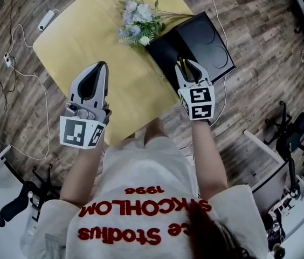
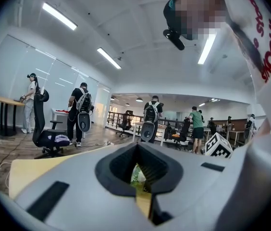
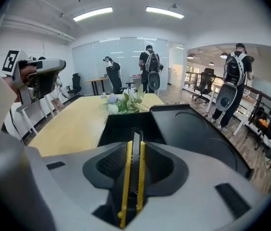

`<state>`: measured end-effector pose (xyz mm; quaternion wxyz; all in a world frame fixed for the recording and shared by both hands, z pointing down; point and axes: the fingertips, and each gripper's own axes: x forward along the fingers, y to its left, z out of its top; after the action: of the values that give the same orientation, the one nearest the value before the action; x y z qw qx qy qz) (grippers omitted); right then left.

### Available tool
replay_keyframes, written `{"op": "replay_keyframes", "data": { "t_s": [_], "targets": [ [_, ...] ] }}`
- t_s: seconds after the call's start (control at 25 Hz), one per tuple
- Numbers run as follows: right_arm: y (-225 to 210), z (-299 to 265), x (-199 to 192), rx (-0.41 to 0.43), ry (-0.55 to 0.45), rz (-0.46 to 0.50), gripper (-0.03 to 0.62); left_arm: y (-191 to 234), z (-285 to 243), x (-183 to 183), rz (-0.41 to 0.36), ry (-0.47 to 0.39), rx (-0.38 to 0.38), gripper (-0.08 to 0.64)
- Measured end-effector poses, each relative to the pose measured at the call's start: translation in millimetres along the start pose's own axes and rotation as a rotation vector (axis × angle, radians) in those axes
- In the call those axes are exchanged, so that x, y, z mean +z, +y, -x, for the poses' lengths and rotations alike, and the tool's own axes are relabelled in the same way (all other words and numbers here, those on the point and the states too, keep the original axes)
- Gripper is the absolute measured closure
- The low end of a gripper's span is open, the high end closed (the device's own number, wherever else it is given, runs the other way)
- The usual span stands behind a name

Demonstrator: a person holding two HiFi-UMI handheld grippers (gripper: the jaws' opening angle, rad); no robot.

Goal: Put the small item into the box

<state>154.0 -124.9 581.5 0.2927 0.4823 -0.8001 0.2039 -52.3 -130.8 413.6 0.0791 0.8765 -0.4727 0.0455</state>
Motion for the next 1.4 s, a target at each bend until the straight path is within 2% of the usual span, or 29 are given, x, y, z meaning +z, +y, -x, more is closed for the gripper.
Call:
{"op": "replay_keyframes", "data": {
  "t_s": [0.4, 0.64, 0.68, 0.72, 0.8, 1.0, 1.16, 1.4],
  "targets": [
    [5, -45, -29, 0.055, 0.265, -0.016, 0.471, 2, 6, -9, 0.010, 0.020, 0.032, 0.554],
    [5, -49, -33, 0.057, 0.286, -0.024, 0.462, 4, 10, -10, 0.012, 0.018, 0.045, 0.554],
    [5, -49, -32, 0.058, 0.279, -0.025, 0.435, 4, 10, -10, 0.012, 0.017, 0.046, 0.554],
    [5, -48, -30, 0.058, 0.267, -0.027, 0.413, 4, 10, -9, 0.012, 0.016, 0.048, 0.554],
    [2, -43, -24, 0.050, 0.224, -0.038, 0.416, 5, 10, -7, 0.010, 0.009, 0.050, 0.554],
    [-12, -10, 17, 0.002, 0.017, -0.086, 0.570, 5, 10, 7, -0.002, -0.025, 0.056, 0.554],
    [-15, 29, 58, 0.003, -0.164, -0.148, 0.584, 5, 11, 21, -0.015, -0.058, 0.060, 0.554],
    [-13, 80, 108, 0.003, -0.329, -0.116, 0.588, 4, 15, 46, -0.043, -0.129, 0.082, 0.554]
  ]
}}
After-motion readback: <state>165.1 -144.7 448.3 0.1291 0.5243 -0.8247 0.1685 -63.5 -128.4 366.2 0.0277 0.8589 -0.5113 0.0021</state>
